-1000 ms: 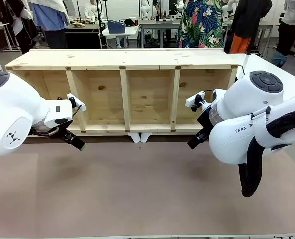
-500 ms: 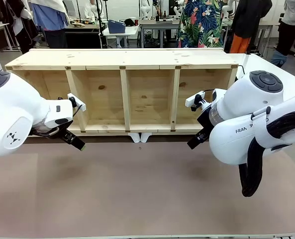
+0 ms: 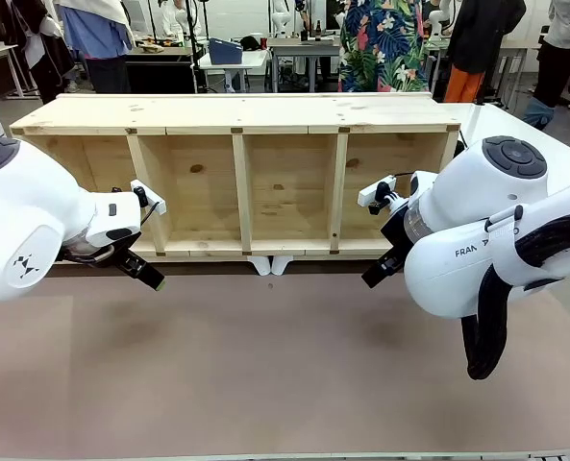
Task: Perform cable management.
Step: When the cord part of the Power Cable appears at the lower middle area of the table and stops, grasp the cord part of the Power Cable.
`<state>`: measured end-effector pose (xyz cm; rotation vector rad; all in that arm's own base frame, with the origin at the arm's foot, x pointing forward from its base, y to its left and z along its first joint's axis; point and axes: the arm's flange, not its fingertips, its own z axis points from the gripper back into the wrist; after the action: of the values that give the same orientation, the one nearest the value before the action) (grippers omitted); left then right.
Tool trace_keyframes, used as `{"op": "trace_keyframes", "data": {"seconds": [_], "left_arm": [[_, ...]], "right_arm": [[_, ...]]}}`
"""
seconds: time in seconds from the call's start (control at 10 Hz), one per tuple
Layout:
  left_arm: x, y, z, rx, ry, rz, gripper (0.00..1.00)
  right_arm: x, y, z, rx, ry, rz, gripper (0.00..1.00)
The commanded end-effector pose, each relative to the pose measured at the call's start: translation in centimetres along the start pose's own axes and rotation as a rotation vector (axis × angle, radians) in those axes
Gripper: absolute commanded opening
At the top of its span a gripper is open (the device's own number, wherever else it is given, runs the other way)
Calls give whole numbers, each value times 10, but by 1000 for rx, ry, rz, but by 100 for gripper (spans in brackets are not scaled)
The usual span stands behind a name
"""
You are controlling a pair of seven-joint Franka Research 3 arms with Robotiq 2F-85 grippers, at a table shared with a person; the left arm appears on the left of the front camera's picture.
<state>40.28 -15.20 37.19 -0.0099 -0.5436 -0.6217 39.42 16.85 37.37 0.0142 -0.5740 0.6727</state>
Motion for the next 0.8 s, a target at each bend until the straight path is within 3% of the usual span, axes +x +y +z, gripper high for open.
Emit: {"op": "trace_keyframes", "data": {"seconds": [0.0, 0.7], "left_arm": [[0, 2, 0, 0, 0, 4, 100], [-43, 7, 63, 39, 20, 39, 100]], "right_arm": [[0, 0, 0, 1, 0, -4, 100], [-24, 12, 62, -91, 19, -27, 100]]}}
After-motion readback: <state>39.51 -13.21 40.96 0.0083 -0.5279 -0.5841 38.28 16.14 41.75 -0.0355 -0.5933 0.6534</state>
